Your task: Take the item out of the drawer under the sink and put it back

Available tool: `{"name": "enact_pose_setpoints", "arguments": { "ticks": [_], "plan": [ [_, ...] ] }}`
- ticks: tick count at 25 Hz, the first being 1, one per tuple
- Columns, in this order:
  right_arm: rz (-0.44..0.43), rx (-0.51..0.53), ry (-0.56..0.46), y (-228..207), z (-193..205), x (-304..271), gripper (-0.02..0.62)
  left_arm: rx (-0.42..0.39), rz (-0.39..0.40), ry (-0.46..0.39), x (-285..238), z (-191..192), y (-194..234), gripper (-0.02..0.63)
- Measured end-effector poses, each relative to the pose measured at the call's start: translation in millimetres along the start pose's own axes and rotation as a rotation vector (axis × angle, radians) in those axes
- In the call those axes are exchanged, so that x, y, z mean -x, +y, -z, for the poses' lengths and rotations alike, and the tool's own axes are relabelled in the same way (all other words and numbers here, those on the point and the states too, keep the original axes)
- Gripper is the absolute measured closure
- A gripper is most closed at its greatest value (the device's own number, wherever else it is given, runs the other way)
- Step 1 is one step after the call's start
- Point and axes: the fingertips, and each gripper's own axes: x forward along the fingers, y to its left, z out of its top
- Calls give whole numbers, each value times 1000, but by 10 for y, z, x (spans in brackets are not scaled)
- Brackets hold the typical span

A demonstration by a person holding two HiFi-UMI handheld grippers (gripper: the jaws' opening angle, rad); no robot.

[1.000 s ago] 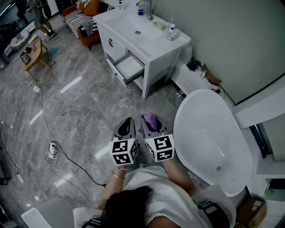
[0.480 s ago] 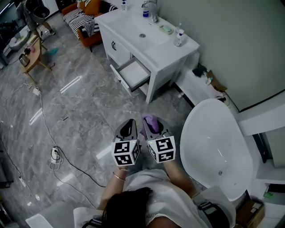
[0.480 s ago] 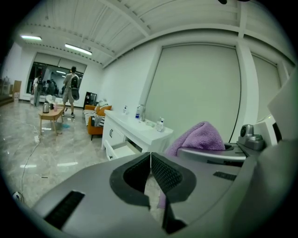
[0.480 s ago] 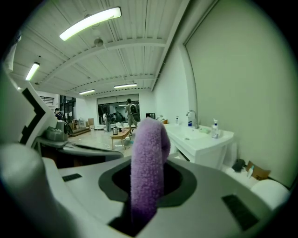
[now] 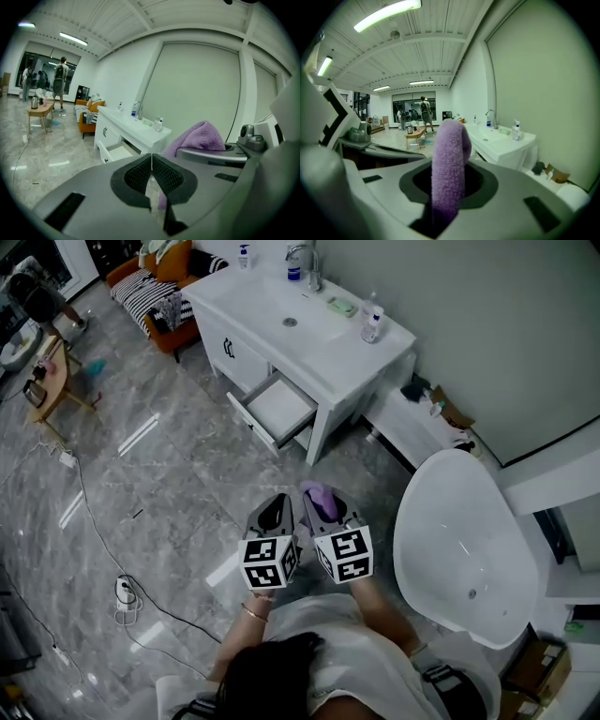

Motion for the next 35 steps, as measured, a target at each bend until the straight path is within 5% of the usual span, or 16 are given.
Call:
{"name": "enact_pose_setpoints", "arguments": {
  "ticks": [13,35],
  "plan": [
    [31,-15,-14,-11,-252,-374,494,-31,9,-24,-253,-328,329,595],
    [-39,-23,-27,-355,-384,-1073,494,-24,-54,-29,-855,-535,575,595]
  ]
}}
